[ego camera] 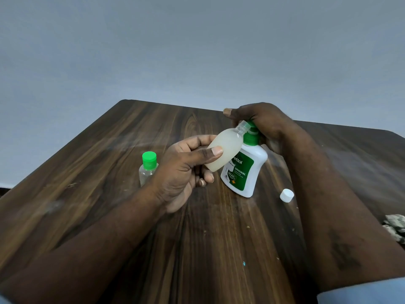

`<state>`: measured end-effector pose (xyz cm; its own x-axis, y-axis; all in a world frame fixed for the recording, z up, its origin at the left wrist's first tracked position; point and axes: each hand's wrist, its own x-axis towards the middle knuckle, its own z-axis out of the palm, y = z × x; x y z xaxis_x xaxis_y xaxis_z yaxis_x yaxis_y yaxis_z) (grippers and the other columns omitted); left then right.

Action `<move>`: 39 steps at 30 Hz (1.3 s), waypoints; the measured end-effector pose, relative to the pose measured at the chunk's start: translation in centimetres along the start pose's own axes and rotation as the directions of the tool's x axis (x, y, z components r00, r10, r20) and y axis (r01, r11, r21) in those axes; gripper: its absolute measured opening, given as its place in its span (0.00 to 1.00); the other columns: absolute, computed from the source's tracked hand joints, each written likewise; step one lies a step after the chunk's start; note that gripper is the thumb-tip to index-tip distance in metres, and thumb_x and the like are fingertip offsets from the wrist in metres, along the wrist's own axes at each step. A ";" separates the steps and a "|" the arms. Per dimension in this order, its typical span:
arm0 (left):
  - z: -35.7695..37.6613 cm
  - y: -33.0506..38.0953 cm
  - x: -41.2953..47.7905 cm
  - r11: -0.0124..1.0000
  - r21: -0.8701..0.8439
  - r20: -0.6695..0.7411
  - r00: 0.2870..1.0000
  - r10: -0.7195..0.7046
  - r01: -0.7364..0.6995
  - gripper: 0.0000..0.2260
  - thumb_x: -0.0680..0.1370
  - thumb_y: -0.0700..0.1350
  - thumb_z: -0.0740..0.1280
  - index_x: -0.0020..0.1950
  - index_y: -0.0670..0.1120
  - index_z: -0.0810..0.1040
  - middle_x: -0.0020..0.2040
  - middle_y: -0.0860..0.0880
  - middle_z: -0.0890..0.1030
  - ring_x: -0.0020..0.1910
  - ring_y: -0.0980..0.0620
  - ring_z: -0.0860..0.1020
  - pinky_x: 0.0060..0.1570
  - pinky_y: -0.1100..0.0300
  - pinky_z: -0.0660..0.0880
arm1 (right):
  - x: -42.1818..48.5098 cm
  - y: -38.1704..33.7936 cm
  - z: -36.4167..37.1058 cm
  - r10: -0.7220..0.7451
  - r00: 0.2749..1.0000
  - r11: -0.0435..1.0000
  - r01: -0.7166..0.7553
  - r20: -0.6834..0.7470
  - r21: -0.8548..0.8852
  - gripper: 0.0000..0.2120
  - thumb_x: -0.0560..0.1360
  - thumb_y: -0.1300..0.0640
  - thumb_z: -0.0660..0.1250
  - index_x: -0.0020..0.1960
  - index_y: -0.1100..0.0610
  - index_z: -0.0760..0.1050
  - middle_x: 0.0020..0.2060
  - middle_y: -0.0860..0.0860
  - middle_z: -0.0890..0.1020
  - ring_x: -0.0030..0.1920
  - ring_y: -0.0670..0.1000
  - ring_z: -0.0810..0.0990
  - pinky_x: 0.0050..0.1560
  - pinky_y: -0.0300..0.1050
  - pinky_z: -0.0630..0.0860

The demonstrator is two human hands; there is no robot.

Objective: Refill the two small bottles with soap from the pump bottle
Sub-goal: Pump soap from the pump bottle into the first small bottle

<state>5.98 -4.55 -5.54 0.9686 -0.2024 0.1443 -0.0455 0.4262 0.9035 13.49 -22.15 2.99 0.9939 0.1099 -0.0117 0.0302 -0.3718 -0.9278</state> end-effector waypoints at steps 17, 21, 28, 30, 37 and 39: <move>-0.1 0.0 0.0 1.000 0.002 0.006 1.000 0.003 -0.003 0.19 0.72 0.44 0.72 0.62 0.40 0.80 0.41 0.43 0.83 0.23 0.55 0.73 0.21 0.67 0.65 | 0.1 0.1 0.0 -0.005 1.000 1.000 0.005 0.003 -0.013 0.14 0.73 0.48 0.78 0.41 0.57 0.79 0.39 0.54 0.81 0.38 0.53 0.78 0.43 0.48 0.75; -0.1 0.0 0.0 1.000 -0.001 0.014 1.000 0.001 -0.001 0.19 0.72 0.44 0.72 0.62 0.40 0.80 0.41 0.44 0.83 0.23 0.54 0.73 0.21 0.67 0.65 | 0.0 -0.1 -0.1 -0.017 1.000 1.000 0.017 0.008 0.005 0.15 0.74 0.48 0.77 0.39 0.56 0.77 0.33 0.50 0.80 0.30 0.47 0.77 0.34 0.41 0.74; 0.0 0.1 0.0 1.000 0.003 0.012 1.000 0.010 -0.010 0.19 0.72 0.44 0.71 0.62 0.40 0.80 0.41 0.44 0.83 0.23 0.55 0.73 0.22 0.66 0.64 | 0.0 -0.2 0.0 -0.016 1.000 1.000 0.016 -0.013 0.000 0.13 0.75 0.49 0.76 0.41 0.56 0.79 0.36 0.51 0.82 0.37 0.50 0.79 0.42 0.46 0.75; 0.0 0.1 0.0 1.000 0.004 0.007 1.000 0.007 -0.007 0.20 0.72 0.44 0.72 0.62 0.40 0.80 0.42 0.44 0.83 0.23 0.55 0.73 0.22 0.66 0.64 | 0.0 0.0 0.2 -0.003 1.000 1.000 0.003 -0.014 0.011 0.12 0.75 0.50 0.76 0.42 0.57 0.78 0.38 0.52 0.82 0.38 0.52 0.79 0.44 0.48 0.76; 0.0 0.0 0.0 1.000 0.006 0.005 1.000 0.001 -0.001 0.19 0.72 0.44 0.71 0.62 0.40 0.80 0.42 0.44 0.84 0.23 0.54 0.73 0.22 0.66 0.64 | 0.1 0.1 0.0 -0.014 1.000 1.000 0.014 -0.005 0.006 0.13 0.74 0.49 0.77 0.41 0.57 0.79 0.38 0.52 0.82 0.37 0.52 0.78 0.42 0.47 0.75; 0.0 0.0 0.0 1.000 0.004 0.009 1.000 0.002 -0.002 0.19 0.72 0.44 0.72 0.62 0.41 0.80 0.42 0.44 0.84 0.24 0.54 0.73 0.22 0.66 0.64 | 0.1 0.0 -0.1 -0.020 1.000 1.000 0.020 0.002 0.009 0.13 0.74 0.48 0.77 0.40 0.56 0.79 0.36 0.51 0.82 0.35 0.50 0.79 0.41 0.46 0.76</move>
<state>5.94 -4.54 -5.52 0.9662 -0.2098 0.1497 -0.0484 0.4229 0.9049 13.58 -22.27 3.00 0.9928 0.1192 0.0060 0.0490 -0.3609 -0.9313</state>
